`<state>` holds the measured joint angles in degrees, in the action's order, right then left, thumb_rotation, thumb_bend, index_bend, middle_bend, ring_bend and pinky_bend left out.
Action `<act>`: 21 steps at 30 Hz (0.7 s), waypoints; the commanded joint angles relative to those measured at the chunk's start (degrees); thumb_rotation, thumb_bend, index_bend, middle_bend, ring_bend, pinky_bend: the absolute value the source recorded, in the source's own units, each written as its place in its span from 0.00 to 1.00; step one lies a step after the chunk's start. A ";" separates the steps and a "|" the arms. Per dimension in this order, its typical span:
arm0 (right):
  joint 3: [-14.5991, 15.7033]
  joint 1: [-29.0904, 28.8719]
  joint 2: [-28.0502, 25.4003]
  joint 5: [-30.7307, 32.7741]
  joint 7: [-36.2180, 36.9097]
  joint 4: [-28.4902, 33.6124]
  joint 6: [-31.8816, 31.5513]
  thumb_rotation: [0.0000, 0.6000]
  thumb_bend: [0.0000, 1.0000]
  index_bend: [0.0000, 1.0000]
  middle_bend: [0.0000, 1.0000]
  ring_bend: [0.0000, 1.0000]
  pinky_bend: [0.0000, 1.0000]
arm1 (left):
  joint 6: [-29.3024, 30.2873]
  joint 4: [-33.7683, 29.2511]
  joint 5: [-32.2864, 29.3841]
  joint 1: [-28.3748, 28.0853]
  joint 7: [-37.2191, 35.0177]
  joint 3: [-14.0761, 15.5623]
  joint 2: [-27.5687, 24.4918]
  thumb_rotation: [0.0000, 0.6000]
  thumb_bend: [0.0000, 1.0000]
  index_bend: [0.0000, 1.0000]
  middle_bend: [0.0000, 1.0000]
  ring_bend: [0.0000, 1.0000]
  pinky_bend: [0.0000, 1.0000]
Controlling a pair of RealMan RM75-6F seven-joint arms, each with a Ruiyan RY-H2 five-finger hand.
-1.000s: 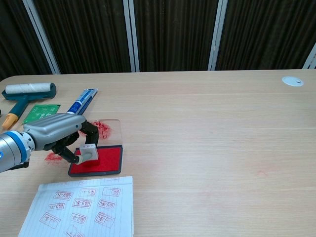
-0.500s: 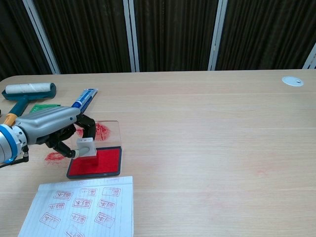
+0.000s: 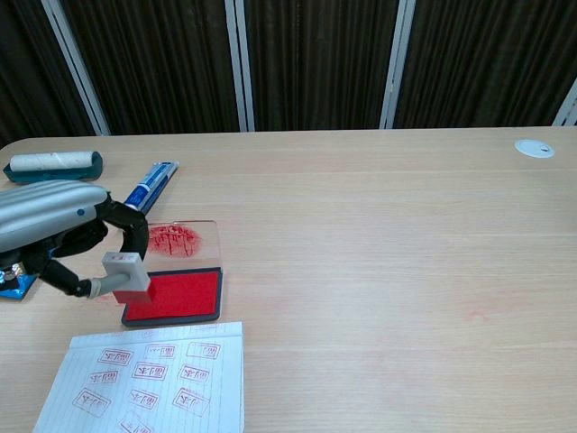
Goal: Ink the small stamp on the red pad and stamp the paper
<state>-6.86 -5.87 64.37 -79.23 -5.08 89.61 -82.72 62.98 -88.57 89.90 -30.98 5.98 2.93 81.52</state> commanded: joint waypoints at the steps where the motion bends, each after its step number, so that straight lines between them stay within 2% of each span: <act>1: 0.02 0.03 -0.02 -0.03 -0.12 0.06 -0.06 1.00 0.00 0.00 0.00 0.00 0.00 | 1.81 -0.79 4.18 1.21 -0.78 3.23 -1.08 1.00 0.59 0.60 0.56 0.84 0.92; 9: -0.05 0.18 -0.15 -0.10 -0.16 0.26 -0.42 1.00 0.00 0.00 0.00 0.00 0.00 | 2.15 1.09 11.65 0.94 -1.37 6.90 2.92 1.00 0.58 0.60 0.56 0.84 0.92; 21: -0.47 0.27 -0.17 1.24 0.35 -0.73 0.09 1.00 0.00 0.00 0.00 0.00 0.00 | -0.94 4.51 14.89 0.18 1.03 8.91 9.58 1.00 0.58 0.61 0.57 0.84 0.92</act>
<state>-7.30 -5.62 64.21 -78.03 -4.77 88.93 -82.66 62.44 -84.67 104.56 -30.72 6.44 11.63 90.52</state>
